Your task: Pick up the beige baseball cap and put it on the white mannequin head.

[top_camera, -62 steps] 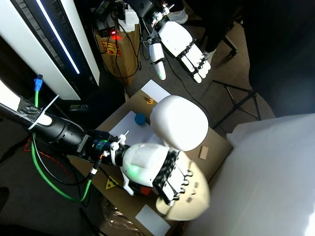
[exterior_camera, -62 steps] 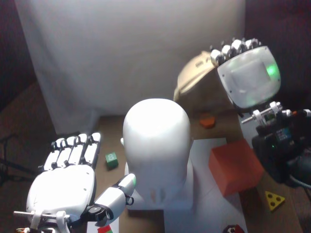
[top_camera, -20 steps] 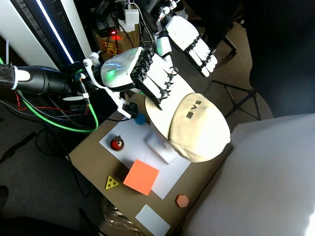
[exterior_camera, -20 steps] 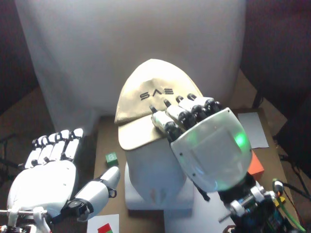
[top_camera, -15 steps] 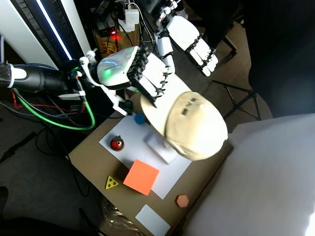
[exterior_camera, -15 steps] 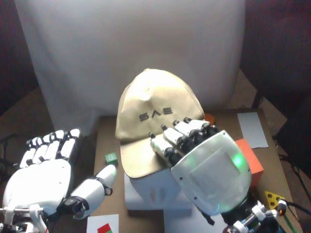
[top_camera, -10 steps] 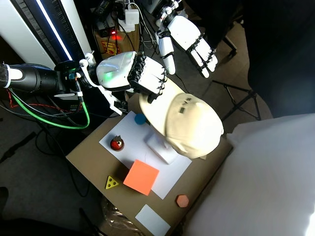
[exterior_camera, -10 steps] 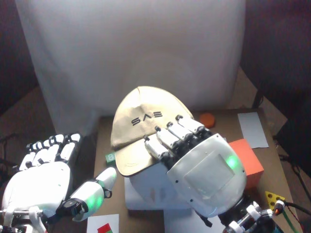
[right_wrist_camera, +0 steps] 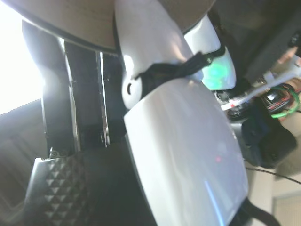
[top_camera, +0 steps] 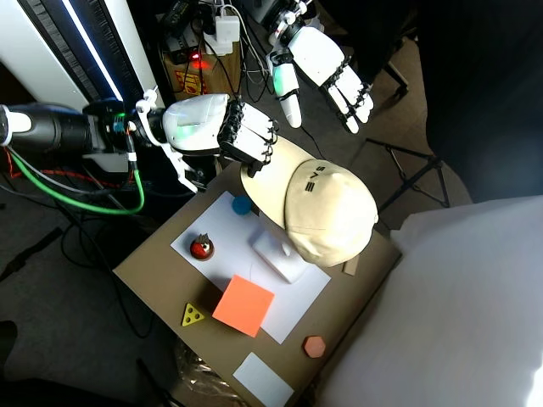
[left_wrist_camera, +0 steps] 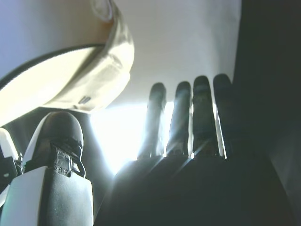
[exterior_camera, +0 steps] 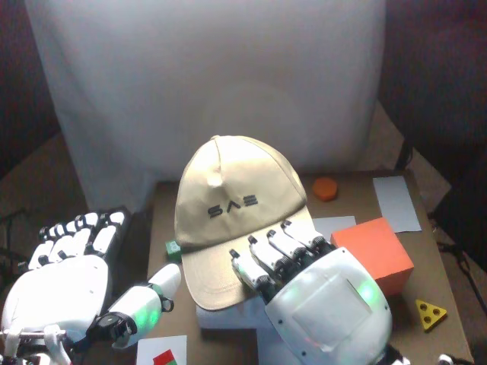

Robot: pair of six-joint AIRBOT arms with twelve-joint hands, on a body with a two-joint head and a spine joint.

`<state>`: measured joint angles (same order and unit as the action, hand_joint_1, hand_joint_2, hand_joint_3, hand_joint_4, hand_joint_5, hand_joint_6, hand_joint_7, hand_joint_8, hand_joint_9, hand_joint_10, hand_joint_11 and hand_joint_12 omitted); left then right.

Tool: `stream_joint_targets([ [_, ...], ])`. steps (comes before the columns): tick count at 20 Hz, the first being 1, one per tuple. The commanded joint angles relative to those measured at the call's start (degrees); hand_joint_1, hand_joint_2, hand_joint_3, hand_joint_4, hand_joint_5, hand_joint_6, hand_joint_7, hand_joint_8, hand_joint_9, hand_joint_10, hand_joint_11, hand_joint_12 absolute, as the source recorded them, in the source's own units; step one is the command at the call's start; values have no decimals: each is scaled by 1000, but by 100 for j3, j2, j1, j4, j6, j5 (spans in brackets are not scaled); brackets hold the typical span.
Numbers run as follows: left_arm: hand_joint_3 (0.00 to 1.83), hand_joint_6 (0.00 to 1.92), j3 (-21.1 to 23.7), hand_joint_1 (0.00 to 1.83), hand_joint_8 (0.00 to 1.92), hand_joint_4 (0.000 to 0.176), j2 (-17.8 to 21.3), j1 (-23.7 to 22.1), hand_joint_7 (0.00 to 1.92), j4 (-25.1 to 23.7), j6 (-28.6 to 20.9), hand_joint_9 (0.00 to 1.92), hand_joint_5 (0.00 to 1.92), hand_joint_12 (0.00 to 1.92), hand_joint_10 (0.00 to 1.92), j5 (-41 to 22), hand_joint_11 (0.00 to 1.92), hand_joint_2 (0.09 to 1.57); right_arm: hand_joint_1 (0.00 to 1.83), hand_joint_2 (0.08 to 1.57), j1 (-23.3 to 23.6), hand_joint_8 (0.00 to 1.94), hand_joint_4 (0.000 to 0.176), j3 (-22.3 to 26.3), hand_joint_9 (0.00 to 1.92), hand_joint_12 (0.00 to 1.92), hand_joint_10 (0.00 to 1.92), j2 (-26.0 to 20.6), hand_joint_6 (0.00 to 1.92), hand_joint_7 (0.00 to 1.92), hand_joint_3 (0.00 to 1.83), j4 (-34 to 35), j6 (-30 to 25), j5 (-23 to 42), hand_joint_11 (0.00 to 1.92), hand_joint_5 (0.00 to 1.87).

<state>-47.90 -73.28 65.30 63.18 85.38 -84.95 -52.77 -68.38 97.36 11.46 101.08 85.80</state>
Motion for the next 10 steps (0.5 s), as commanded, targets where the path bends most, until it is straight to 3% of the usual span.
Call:
stream_joint_targets([
  [1, 0, 4, -5, 0, 1, 76, 34, -15, 51, -335, -31, 76, 95, 40, 3, -587, 52, 1130, 1371, 1129, -36, 1041, 0, 66, 956, 1265, 1272, 3, 982, 921, 0, -250, 108, 662, 899, 869],
  [10, 0, 0, 26, 0, 0, 76, 37, 38, 47, -327, -31, 73, 87, 46, 1, -617, 51, 1131, 1372, 1126, -124, 1047, 0, 216, 960, 1259, 1270, -26, 942, 918, 0, 889, 360, 190, 926, 890],
])
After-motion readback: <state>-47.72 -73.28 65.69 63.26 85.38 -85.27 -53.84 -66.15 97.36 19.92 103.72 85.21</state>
